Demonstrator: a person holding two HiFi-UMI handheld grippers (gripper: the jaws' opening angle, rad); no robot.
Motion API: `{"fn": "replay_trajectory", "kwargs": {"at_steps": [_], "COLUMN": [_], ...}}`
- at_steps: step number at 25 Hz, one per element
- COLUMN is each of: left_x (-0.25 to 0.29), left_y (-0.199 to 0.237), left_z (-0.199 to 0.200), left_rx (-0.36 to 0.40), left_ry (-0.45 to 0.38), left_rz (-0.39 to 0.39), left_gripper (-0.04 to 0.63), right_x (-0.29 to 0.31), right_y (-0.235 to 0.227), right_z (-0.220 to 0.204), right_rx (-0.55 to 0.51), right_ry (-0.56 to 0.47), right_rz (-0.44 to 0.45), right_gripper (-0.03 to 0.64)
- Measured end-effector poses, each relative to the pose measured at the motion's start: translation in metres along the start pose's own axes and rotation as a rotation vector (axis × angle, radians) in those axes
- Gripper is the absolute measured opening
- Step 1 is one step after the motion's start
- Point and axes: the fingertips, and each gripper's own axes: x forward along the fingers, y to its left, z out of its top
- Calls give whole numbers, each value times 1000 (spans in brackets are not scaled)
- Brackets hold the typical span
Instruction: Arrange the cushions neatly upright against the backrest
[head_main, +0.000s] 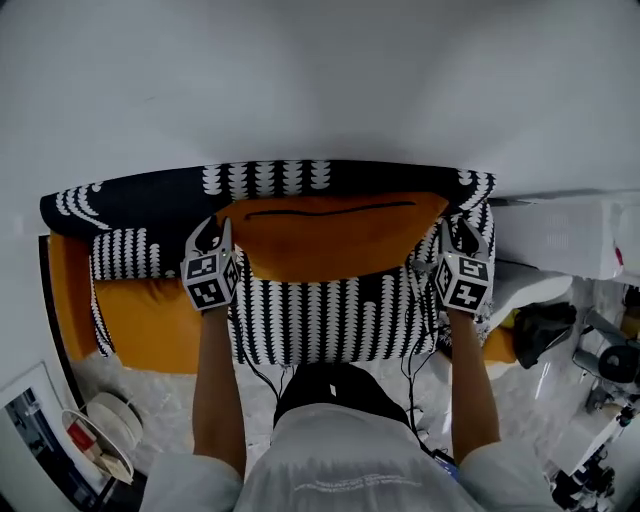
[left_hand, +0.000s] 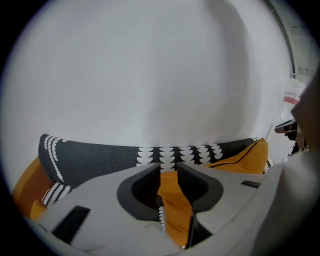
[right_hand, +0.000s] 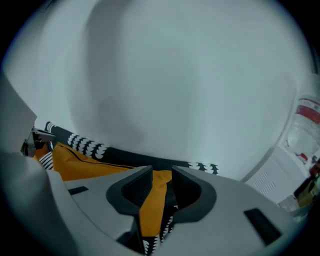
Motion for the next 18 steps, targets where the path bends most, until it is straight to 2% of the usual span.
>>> {"fn": "replay_trajectory", "kwargs": {"at_steps": [6, 9, 12, 15, 18], "left_x": [-71, -114, -163, -214, -270], "left_y": [-16, -32, -55, -75, -93], "left_z": [1, 10, 8, 4, -2], "left_rx": [-6, 69, 158, 165, 170], "left_ry": [-44, -82, -91, -119, -174], "left_rz": [-57, -90, -109, -122, -96], "left_gripper": [60, -2, -5, -5, -5], "right_x": [-64, -103, -151, -199, -244], "right_y": [20, 33, 44, 51, 55], "right_z": [-4, 4, 4, 9, 8], "right_rx": [-10, -38, -102, -182, -238], "right_ry": [-6, -48, -94, -156, -205], "right_rz": [60, 128, 190, 226, 286], "right_gripper": [107, 27, 18, 4, 3]}}
